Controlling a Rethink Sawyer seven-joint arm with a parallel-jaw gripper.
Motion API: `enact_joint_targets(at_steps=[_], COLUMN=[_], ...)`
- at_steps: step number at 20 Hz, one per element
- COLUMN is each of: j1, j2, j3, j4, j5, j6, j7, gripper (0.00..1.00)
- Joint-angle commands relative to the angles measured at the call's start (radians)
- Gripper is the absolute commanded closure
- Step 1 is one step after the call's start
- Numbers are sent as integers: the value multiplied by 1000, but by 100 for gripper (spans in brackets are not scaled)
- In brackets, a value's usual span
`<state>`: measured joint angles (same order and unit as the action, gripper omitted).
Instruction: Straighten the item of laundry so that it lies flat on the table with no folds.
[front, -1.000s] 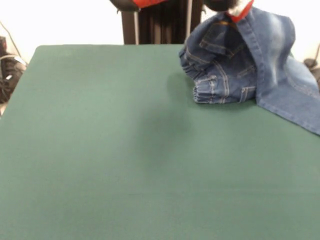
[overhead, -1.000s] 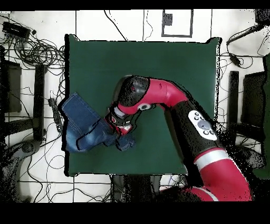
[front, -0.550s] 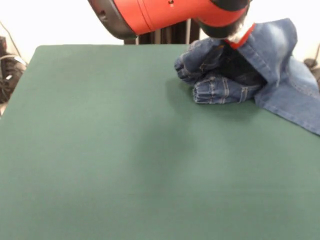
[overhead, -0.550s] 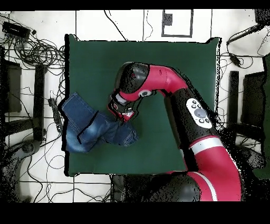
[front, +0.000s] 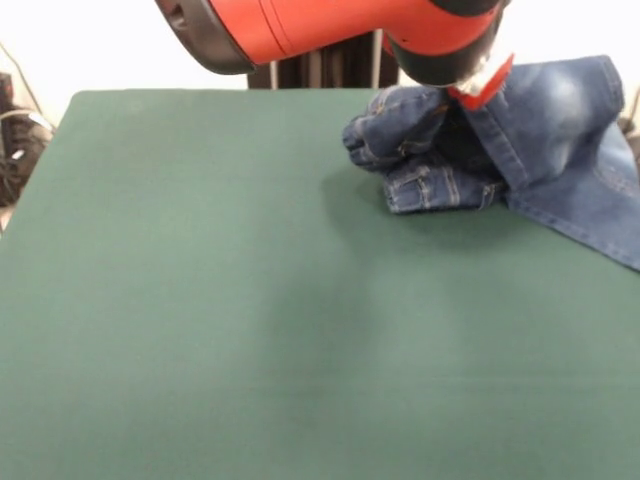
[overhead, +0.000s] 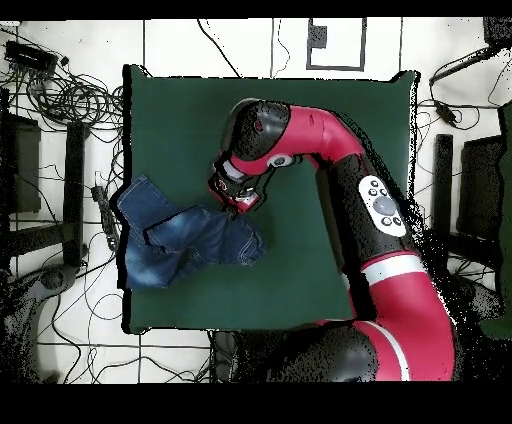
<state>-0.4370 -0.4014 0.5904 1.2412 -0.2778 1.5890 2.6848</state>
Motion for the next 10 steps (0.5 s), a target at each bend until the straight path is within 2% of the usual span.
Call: enact_joint_targets(at_steps=[1,8,10], j1=[45,66,57], j2=[-8,41,28], j3=[103,113,117], j4=[-89,-213,-186], j5=[-30,-91,-91], j6=[122,172,159], j7=[-343,-398,-400], gripper=[100,100,100])
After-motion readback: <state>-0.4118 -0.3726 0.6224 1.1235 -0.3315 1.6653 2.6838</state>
